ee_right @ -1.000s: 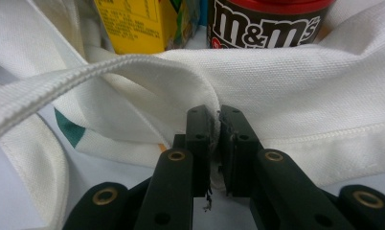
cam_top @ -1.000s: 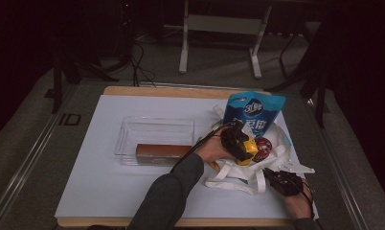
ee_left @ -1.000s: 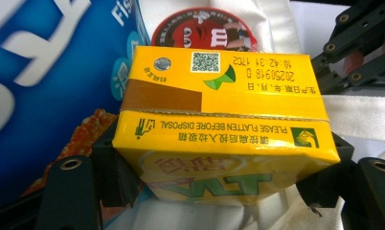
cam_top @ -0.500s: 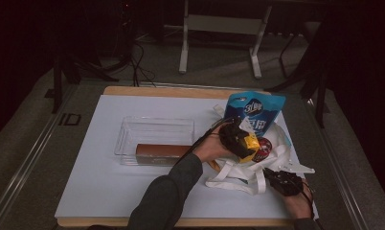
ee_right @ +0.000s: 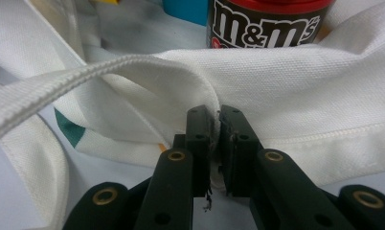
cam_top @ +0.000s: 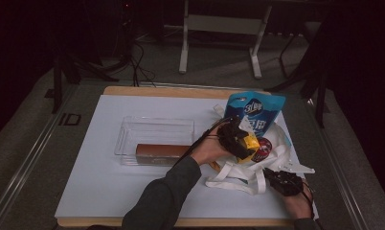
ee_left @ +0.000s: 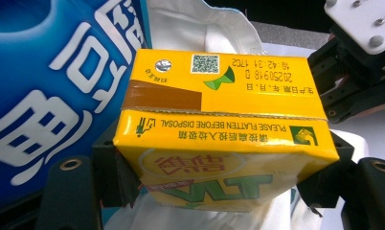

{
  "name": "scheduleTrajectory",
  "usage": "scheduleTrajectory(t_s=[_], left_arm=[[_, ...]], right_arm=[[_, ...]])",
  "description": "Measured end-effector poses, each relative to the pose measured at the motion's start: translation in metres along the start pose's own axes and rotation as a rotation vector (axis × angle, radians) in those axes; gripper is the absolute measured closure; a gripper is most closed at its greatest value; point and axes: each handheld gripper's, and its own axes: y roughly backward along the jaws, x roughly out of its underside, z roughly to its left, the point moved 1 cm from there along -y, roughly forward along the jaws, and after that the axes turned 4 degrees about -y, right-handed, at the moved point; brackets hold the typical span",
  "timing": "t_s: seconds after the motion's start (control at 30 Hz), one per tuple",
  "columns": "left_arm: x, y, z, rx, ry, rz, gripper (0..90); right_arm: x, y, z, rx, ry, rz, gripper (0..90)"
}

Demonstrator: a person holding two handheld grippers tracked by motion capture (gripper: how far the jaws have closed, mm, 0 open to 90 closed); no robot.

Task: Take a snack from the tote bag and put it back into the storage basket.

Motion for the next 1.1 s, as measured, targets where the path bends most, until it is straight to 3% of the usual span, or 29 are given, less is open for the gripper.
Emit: scheduleTrajectory(t_s=[0.4, 0.77, 1.1], left_arm=[[-0.002, 0.026, -0.001, -0.023, 0.009, -0.031, 29.0], [0.002, 0.046, 0.001, -0.071, 0.023, -0.053, 29.0], [0.018, 0.074, 0.010, -0.128, 0.068, -0.063, 29.0]], right_arm=[[0.000, 0.000, 0.001, 0.002, -0.003, 0.001, 82.5], [0.000, 0.000, 0.001, 0.002, -0.004, -0.001, 82.5], [0.000, 0.000, 0.001, 0.002, -0.005, -0.002, 82.5]])
